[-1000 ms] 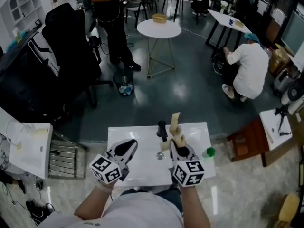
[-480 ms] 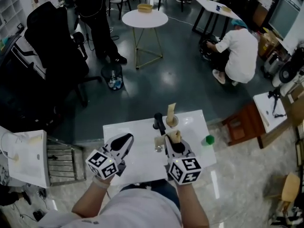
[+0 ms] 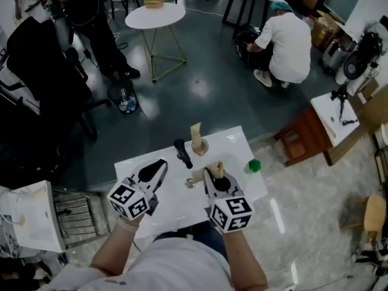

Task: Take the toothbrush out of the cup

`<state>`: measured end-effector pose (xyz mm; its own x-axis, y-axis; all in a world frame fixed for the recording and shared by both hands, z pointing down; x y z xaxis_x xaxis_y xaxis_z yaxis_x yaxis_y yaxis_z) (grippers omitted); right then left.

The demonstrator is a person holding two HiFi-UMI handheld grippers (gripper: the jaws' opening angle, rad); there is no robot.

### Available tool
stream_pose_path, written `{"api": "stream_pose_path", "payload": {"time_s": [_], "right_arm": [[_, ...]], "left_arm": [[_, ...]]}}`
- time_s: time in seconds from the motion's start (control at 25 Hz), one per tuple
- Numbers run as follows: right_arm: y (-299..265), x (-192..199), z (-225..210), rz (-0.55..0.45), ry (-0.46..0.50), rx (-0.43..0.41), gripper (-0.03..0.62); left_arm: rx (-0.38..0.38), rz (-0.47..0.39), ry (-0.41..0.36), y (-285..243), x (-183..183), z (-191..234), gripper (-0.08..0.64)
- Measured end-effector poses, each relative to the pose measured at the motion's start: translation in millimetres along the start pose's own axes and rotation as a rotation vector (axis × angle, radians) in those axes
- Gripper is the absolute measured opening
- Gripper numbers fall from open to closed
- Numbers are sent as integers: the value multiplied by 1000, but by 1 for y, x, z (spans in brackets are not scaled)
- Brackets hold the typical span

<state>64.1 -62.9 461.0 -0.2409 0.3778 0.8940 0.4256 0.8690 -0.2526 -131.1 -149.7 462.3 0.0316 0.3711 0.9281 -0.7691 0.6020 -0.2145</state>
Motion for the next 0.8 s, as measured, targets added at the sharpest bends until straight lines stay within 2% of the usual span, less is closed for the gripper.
{"api": "stream_pose_path", "payload": {"time_s": [0.2,0.36,0.8], "right_arm": [[13,-4,-36,-15,-9,28,49],[20,-1,-61,-26,-47,47,49],[5,17,-112,3,-104,46,49]], "left_arm": [[14,38,-90,-50,-6,0,21],[38,113,-169,-98,-5,9,26],[106,325,-293,-210,18,34,140]]}}
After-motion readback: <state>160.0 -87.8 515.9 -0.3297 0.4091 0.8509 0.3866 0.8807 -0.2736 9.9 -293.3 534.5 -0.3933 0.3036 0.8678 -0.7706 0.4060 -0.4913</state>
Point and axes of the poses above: the fingertips, and each gripper's own axes: y backward along the fingers, z to its left, x out of its underside, the point moved 7 cm from there along y, backward along the fingers, and after that the axes turned 12 degrees about -x, right-handed, at the moved point
